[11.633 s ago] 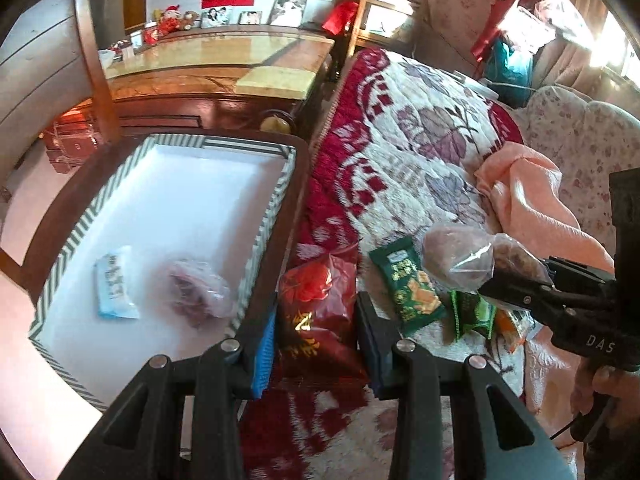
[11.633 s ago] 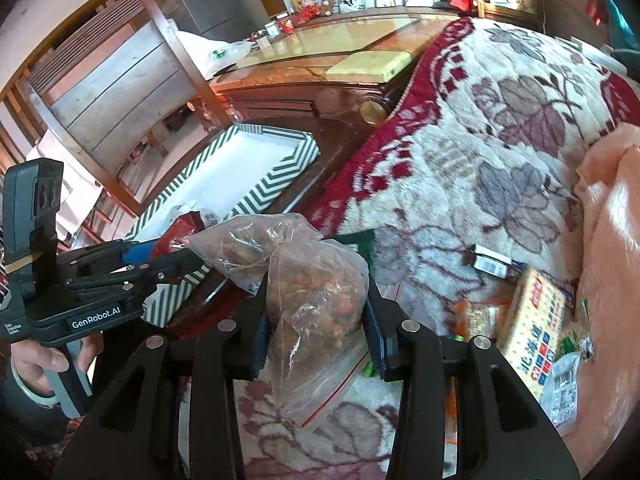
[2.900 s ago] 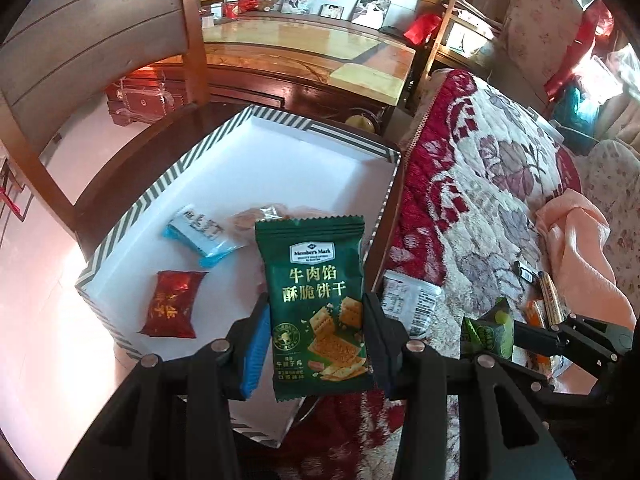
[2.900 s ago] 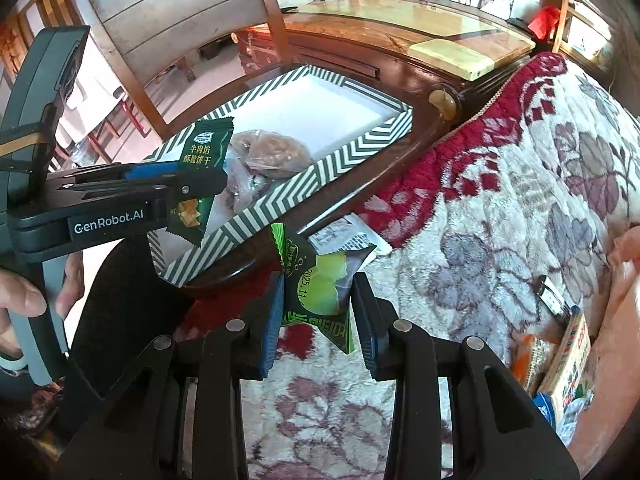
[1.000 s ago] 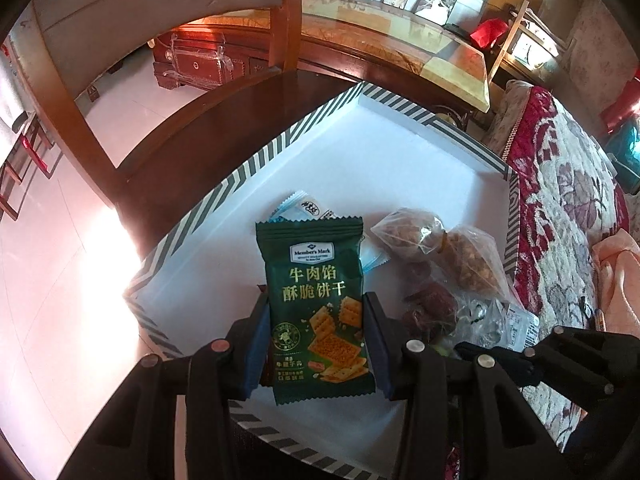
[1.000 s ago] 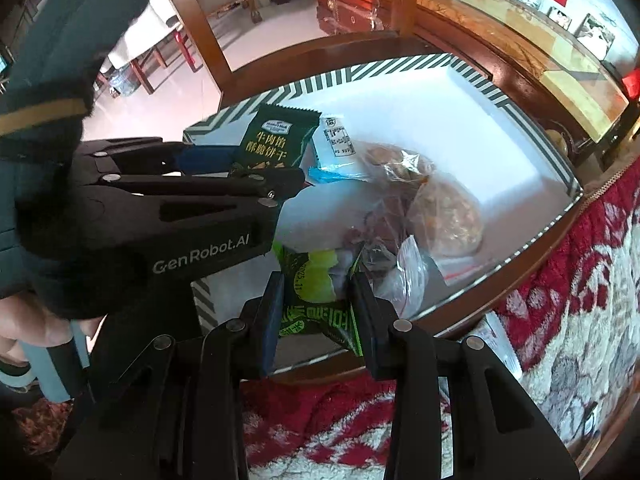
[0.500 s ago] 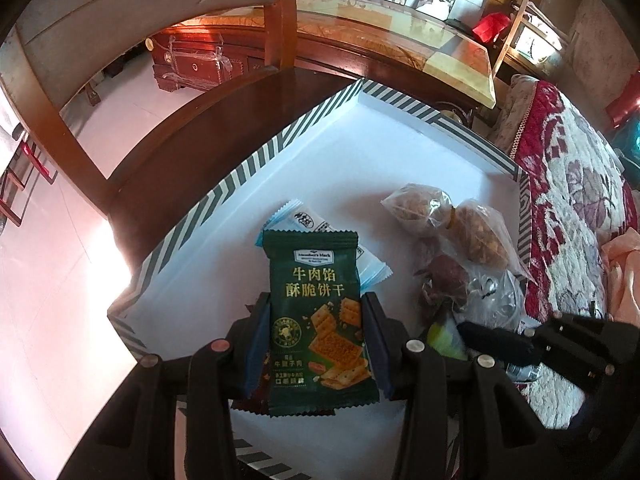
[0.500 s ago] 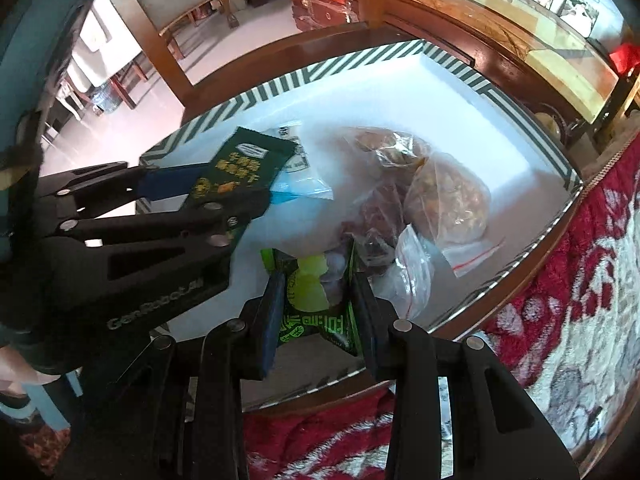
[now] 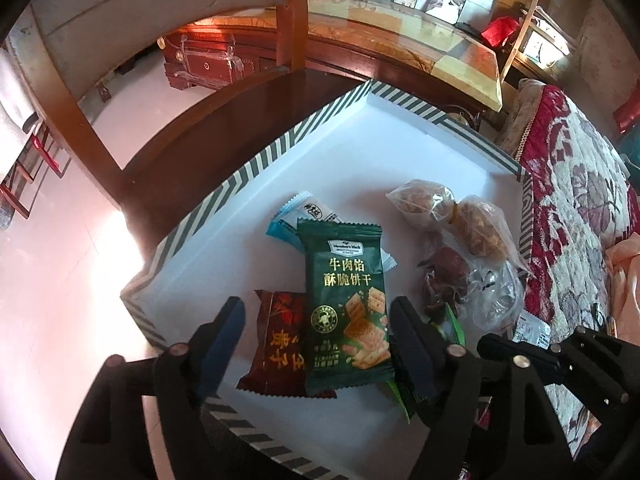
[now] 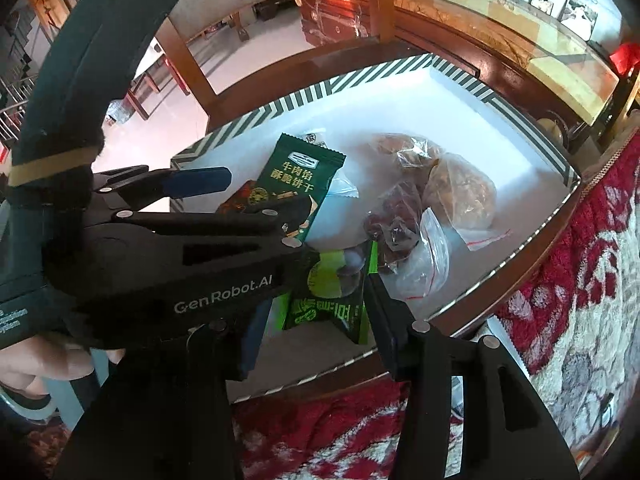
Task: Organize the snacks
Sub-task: 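Carry both green packs into the white tray and open both grippers, then move both grippers back over the snacks on the bedspread, then grasp the white strawberry snack pack with left gripper while right grasps the yellow Beihaidao cracker pack, then carry both packs into the white tray and open both grippers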
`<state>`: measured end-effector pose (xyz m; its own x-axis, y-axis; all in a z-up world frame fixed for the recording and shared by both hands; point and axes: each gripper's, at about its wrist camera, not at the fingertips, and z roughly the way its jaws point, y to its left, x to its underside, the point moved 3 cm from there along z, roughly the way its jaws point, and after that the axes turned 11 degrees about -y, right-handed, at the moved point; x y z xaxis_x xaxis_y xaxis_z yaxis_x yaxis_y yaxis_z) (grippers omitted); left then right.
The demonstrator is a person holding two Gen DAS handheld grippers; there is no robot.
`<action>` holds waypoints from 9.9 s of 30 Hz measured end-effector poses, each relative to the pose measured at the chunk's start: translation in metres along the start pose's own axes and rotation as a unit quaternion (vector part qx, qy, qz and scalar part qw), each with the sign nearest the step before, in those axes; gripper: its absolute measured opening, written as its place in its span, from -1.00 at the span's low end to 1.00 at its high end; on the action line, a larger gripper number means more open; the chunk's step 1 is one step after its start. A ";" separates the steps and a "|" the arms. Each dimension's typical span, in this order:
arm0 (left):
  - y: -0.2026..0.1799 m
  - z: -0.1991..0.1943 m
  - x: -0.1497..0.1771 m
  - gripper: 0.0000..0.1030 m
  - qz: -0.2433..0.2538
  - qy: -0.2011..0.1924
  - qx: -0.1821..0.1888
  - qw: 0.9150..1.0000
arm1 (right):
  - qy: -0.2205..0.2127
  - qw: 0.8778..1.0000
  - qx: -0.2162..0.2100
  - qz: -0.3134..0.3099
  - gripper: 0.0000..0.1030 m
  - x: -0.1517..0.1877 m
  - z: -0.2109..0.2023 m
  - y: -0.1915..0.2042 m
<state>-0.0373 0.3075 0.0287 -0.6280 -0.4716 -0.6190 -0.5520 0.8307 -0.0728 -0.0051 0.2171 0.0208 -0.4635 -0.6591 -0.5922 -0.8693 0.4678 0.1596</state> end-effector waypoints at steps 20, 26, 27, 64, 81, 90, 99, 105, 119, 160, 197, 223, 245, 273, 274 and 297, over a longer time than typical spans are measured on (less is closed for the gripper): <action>-0.049 -0.053 0.009 0.73 0.050 -0.052 0.020 0.997 | -0.060 0.996 0.032 0.052 -0.09 0.037 -0.077 -0.026; -0.076 -0.061 0.017 0.73 0.070 -0.049 0.042 0.995 | -0.061 0.993 0.061 0.078 -0.08 0.066 -0.103 -0.051; -0.080 -0.062 0.019 0.73 0.074 -0.048 0.045 0.995 | -0.061 0.993 0.063 0.082 -0.07 0.071 -0.107 -0.055; -0.212 0.003 0.084 0.74 0.187 0.059 0.088 0.977 | -0.043 0.968 0.115 0.218 0.00 0.181 -0.158 -0.151; -0.228 0.008 0.077 0.89 0.173 0.071 0.128 0.974 | -0.040 0.965 0.121 0.231 0.00 0.186 -0.162 -0.159; -0.248 0.007 0.078 0.89 0.181 0.067 0.146 0.970 | -0.033 0.966 0.120 0.227 0.00 0.188 -0.158 -0.157; -0.282 -0.036 0.089 0.89 0.204 0.072 0.234 0.948 | -0.040 0.964 0.144 0.222 0.03 0.186 -0.189 -0.168; -0.248 -0.032 0.057 0.89 0.157 0.062 0.212 0.963 | -0.054 0.961 0.146 0.229 0.09 0.186 -0.196 -0.171; -0.233 0.004 0.053 0.91 0.103 0.108 0.186 0.971 | -0.038 0.961 0.155 0.225 0.20 0.198 -0.191 -0.177; -0.248 0.026 0.067 0.91 0.126 0.137 0.160 0.969 | 0.043 0.984 0.156 0.073 0.23 0.128 -0.147 -0.286; -0.269 0.035 0.069 1.00 0.157 0.115 0.130 0.972 | -0.005 0.913 0.237 0.333 0.46 0.183 -0.173 -0.345; -0.239 0.018 0.064 0.05 0.148 0.093 0.184 0.967 | -0.014 0.950 0.183 0.251 0.11 0.171 -0.161 -0.279; -0.219 -0.024 0.055 0.05 0.159 0.041 0.175 0.971 | -0.080 0.954 0.143 0.253 0.07 0.151 -0.182 -0.231; -0.107 -0.066 0.012 0.05 0.109 -0.052 0.099 0.988 | -0.076 0.980 0.085 0.162 0.07 0.073 -0.128 -0.108; -0.104 -0.066 0.011 0.05 0.107 -0.053 0.098 0.988 | -0.075 0.981 0.085 0.159 0.07 0.071 -0.127 -0.105; -0.041 -0.044 -0.001 0.05 0.068 -0.046 0.054 0.995 | -0.044 0.991 0.057 0.115 0.07 0.028 -0.084 -0.068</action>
<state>-0.0383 0.2606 0.0670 -0.6365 -0.3281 -0.6980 -0.4001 0.9142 -0.0648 0.0264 0.1173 0.0601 -0.6256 -0.4752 -0.6187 -0.7148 0.6668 0.2107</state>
